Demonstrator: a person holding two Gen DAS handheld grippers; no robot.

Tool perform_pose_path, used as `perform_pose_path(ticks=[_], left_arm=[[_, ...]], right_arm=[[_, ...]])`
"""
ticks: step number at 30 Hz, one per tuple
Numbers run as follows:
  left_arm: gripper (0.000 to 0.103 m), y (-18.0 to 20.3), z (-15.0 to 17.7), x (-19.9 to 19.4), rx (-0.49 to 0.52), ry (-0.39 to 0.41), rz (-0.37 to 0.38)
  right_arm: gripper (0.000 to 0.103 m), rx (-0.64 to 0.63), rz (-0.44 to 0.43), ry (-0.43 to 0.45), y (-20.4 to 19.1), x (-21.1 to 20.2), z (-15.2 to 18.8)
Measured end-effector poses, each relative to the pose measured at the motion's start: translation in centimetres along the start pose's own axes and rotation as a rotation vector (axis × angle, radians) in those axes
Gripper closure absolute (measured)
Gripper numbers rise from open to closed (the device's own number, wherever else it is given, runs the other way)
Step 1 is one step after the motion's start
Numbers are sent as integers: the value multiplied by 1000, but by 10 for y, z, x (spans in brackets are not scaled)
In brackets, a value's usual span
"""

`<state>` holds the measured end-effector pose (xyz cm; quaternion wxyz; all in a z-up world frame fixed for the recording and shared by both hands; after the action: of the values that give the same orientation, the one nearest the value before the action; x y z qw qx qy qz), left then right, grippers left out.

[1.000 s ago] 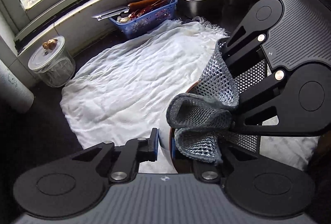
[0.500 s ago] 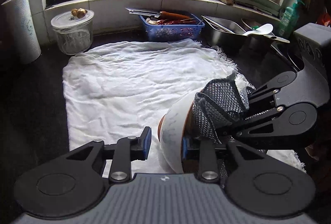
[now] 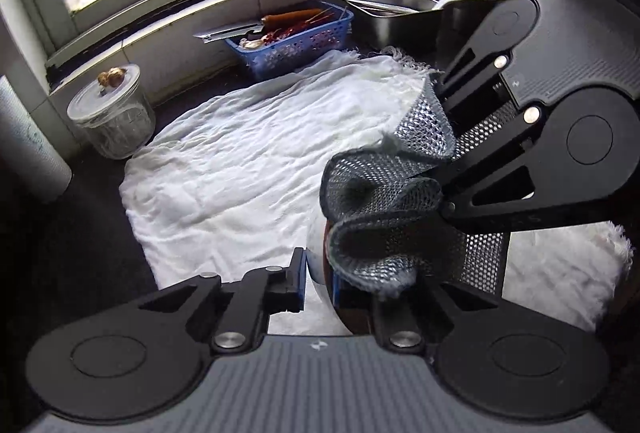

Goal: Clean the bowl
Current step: 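Scrub the bowl interior with the mesh pad while the left gripper holds the bowl rim, then lift the mesh pad out of the bowl with the right gripper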

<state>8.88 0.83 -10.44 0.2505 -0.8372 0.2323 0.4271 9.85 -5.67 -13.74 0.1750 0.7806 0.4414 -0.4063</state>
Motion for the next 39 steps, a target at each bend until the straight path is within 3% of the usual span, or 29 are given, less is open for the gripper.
perform_pose_path(ticks=[4, 8, 15, 18, 20, 21, 22, 27, 33, 37, 39], left_arm=[[92, -4, -11, 5, 49, -20, 37], [90, -9, -8, 4, -93, -12, 42], [64, -6, 29, -1, -355, 70, 38], [66, -6, 36, -2, -437, 90, 16], [81, -7, 39, -2, -486, 103, 1], [92, -7, 39, -2, -478, 101, -8], [93, -6, 37, -1, -469, 98, -16], [93, -6, 27, -2, -296, 46, -24], [92, -11, 0, 1, -77, -71, 37], [92, -20, -8, 8, -117, -74, 69], [92, -26, -5, 8, -200, -55, 89]], right_arm=[[102, -89, 5, -4, -11, 4, -8], [102, 20, 13, -24, 7, 9, 4], [102, 156, -13, -41, 22, 7, 30], [102, 183, -16, -51, 18, 8, 36], [102, 200, -35, -56, 14, 9, 40], [102, 207, -43, -58, 12, 9, 41], [103, 206, -48, -57, 11, 9, 42], [103, 139, -16, -40, 4, 4, 30], [103, 2, 3, -6, -7, -3, 3], [98, -68, 29, 1, -12, 2, -5], [91, -56, 33, -8, -8, 6, -1]])
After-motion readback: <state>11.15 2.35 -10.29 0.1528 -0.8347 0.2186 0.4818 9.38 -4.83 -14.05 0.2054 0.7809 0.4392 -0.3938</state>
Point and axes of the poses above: each gripper's, at about its wrist camera, not at the fingertips, and x roughly the way its jaws point, y to its right, z to its underside, the point moved 5 cm from there along x, roughly the way its jaws point, and after that the axes turned 7 degrees about x, right-handed, at the moved point
